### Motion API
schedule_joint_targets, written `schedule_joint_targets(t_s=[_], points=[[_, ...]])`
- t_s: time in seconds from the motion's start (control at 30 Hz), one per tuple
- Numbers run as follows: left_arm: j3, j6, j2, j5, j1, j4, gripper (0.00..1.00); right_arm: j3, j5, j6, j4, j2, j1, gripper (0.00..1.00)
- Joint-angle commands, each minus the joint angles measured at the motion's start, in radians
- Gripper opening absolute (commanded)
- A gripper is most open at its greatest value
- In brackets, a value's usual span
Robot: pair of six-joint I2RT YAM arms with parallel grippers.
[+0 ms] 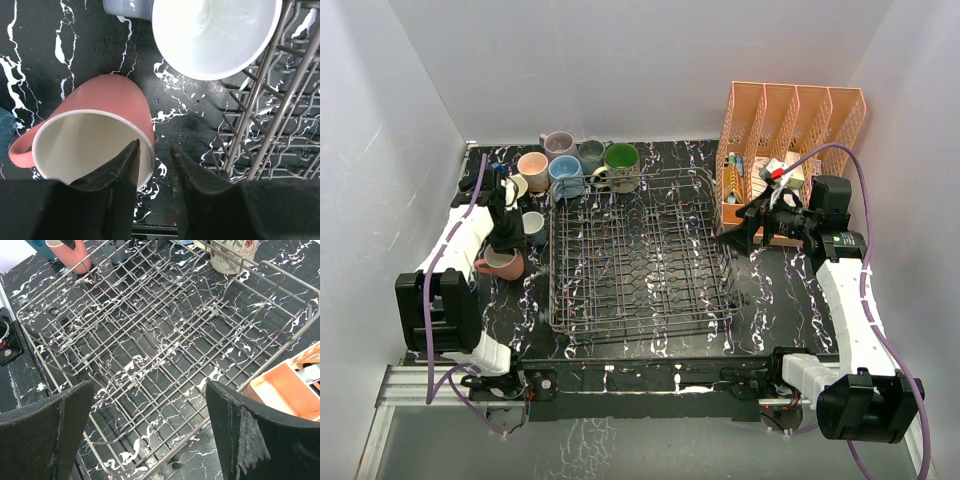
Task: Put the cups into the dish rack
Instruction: Pick up the cup at the center of the board.
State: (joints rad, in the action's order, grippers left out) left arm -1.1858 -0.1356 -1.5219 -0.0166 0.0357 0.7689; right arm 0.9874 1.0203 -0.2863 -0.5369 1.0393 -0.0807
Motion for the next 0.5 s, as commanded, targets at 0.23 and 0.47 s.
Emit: schedule_joint_targets(t_s=[0.23,0.47], points=[[0.077,0.013,-0.030,0.025,-0.002,-0.037,0.11,-0.005,0.014,0.001,0.051,-0.028,-0.001,0.98],[0.064,-0.002,0.071,-0.029,-0.001,-0.022,0.00,0.004,0.019,0.002,0.039,-0.028,0.001,0.98]])
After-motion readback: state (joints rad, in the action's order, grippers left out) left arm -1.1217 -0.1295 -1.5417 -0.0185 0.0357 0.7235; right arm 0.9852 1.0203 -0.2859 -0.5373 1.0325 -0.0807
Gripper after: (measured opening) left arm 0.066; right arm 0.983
